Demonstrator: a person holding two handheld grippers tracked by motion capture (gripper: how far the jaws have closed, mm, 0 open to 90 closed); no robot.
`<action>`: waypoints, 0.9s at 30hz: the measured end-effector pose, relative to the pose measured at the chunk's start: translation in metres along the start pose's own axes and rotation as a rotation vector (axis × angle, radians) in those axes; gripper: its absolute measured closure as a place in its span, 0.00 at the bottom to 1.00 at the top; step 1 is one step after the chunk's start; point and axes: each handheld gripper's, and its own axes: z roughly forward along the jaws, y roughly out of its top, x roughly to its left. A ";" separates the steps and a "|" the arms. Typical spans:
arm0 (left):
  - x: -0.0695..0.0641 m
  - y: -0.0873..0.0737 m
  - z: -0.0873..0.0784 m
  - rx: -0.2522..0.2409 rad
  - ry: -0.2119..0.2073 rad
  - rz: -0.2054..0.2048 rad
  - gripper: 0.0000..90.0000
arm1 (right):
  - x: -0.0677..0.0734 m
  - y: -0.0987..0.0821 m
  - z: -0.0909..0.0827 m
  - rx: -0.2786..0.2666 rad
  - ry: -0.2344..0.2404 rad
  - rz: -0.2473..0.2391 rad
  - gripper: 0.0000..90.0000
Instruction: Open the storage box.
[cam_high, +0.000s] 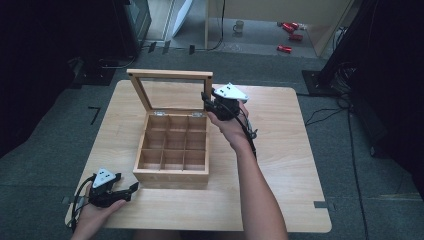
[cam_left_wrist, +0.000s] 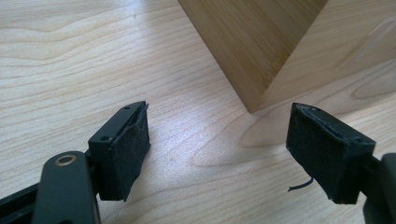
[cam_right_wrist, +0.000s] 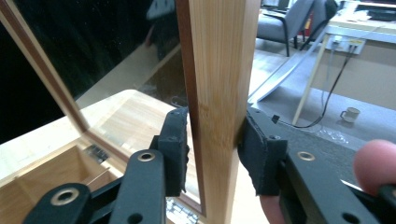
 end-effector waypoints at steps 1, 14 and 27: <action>0.000 0.000 0.000 0.000 0.000 -0.001 0.25 | -0.001 0.000 0.001 -0.001 -0.006 0.004 0.73; -0.002 0.001 0.001 0.005 0.013 0.015 0.25 | -0.013 0.008 0.027 0.009 -0.056 0.121 0.75; -0.003 0.001 0.001 0.013 0.028 0.033 0.25 | -0.021 0.012 0.051 0.042 -0.103 0.211 0.75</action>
